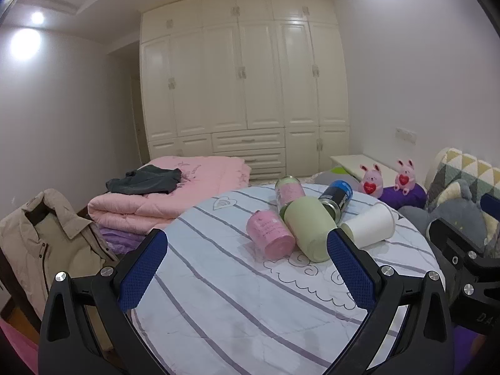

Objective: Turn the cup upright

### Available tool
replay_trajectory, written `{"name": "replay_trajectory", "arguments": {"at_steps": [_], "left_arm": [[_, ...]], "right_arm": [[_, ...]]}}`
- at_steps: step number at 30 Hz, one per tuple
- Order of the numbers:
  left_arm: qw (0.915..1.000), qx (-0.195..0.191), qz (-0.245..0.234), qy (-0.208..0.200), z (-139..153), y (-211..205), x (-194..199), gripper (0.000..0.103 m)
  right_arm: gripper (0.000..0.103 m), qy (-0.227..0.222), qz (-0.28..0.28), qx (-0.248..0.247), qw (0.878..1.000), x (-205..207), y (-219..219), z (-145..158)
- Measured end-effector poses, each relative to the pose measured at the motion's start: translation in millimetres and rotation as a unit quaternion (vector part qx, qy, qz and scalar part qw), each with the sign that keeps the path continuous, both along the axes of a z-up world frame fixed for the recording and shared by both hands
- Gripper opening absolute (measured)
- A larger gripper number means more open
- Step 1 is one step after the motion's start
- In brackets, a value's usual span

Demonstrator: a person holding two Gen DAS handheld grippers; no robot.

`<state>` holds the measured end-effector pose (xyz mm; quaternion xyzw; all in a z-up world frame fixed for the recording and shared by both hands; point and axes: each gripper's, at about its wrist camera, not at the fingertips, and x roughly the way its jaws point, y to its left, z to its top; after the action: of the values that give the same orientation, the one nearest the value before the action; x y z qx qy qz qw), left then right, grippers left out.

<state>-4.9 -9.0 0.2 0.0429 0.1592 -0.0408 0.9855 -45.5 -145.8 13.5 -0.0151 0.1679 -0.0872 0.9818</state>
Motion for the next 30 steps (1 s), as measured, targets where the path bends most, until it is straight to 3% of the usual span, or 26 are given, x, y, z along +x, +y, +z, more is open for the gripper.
{"name": "replay_trajectory", "arguments": {"at_steps": [11, 30], "left_arm": [[0.9998, -0.016, 0.013, 0.001, 0, 8, 3, 0.103], [0.9997, -0.016, 0.008, 0.014, -6, 13, 8, 0.103]], "right_arm": [[0.103, 0.026, -0.01, -0.008, 1.0, 6, 2, -7], [0.103, 0.044, 0.02, 0.005, 0.999, 10, 7, -11]]}}
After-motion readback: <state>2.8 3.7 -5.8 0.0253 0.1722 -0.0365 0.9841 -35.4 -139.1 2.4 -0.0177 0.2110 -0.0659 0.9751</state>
